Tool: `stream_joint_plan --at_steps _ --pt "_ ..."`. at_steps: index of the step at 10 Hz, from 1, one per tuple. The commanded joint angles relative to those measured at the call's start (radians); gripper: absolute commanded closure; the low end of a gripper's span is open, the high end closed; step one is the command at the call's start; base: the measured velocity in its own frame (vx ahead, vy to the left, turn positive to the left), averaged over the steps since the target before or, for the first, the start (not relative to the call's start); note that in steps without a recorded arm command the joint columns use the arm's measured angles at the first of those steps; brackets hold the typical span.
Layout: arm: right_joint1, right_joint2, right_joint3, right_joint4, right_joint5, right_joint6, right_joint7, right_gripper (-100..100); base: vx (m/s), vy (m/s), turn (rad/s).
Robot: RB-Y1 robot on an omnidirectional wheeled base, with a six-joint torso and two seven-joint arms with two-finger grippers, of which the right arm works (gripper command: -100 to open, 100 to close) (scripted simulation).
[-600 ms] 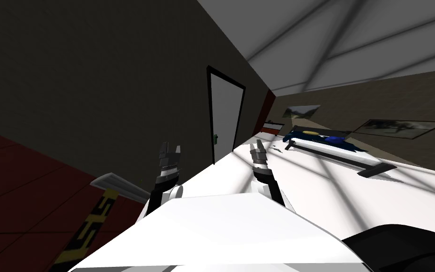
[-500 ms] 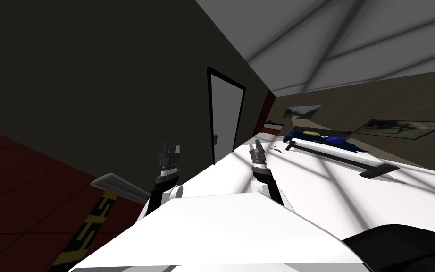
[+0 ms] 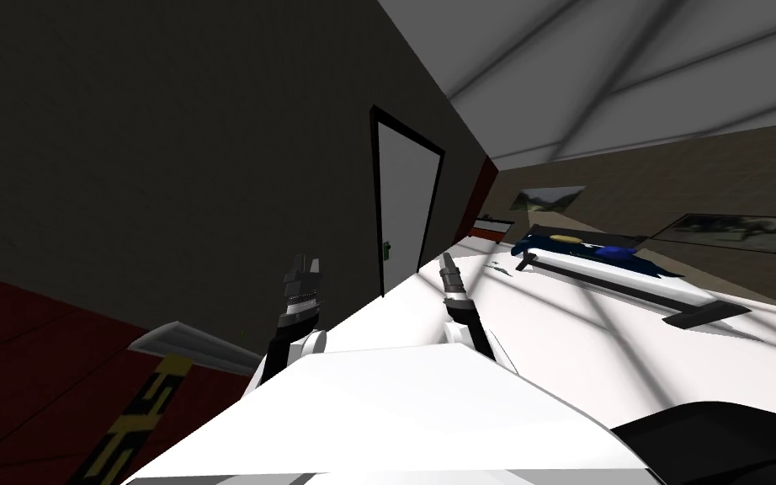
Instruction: Pull the door open
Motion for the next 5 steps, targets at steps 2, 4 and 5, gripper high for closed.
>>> stream_joint_plan --at_steps 2,4,5 --pt "-0.026 -0.016 0.001 0.05 0.045 -0.007 0.024 -100 0.096 -0.008 0.022" --pt "-0.042 -0.027 0.004 0.089 0.082 -0.015 0.044 -100 0.083 -0.007 0.022" --pt "-0.051 -0.033 0.005 0.109 0.102 -0.018 0.054 -100 0.084 0.006 0.024"
